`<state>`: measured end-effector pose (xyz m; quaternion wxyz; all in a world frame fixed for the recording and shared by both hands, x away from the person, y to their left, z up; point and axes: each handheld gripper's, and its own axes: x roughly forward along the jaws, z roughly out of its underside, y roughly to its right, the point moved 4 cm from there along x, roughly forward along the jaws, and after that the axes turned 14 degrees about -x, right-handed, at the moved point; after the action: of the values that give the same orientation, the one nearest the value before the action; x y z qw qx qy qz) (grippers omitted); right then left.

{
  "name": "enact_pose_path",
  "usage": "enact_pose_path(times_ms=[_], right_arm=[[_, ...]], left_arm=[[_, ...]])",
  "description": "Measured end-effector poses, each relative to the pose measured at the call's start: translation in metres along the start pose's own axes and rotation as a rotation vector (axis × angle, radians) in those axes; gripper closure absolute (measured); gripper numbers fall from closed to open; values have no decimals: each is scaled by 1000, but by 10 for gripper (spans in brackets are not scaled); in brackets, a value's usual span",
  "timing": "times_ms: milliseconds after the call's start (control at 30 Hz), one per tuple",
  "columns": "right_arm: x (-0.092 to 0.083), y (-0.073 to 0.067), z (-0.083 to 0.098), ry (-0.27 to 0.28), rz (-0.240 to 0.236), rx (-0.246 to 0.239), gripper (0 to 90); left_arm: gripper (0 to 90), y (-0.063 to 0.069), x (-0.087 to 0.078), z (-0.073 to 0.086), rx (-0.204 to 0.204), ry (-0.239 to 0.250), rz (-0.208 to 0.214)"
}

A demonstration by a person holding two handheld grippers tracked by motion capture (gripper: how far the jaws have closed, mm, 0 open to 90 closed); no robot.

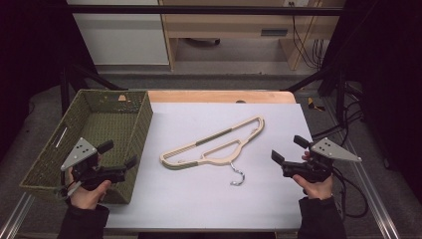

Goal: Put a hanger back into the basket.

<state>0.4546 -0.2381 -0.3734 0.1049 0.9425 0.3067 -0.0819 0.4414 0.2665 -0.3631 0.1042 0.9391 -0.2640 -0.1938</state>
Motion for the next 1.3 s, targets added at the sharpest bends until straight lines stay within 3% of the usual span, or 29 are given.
enact_pose_path(times_ms=[233, 667, 867, 1233, 1300], right_arm=[[7, -6, -1, -35, -3, 5, 93], [48, -38, 1, -133, -50, -17, 175], [76, -56, 14, -225, -95, -31, 239], [107, -69, 46, -370, -145, -52, 411], [112, -70, 53, -401, -135, -47, 442]], left_arm=[[27, -1, 3, 1, 7, -13, -3], [26, -4, 8, 4, 4, -26, -11], [25, -3, 8, 4, 16, -29, -14], [26, -4, 9, 5, 11, -30, -18], [26, -4, 9, 5, 11, -30, -18]])
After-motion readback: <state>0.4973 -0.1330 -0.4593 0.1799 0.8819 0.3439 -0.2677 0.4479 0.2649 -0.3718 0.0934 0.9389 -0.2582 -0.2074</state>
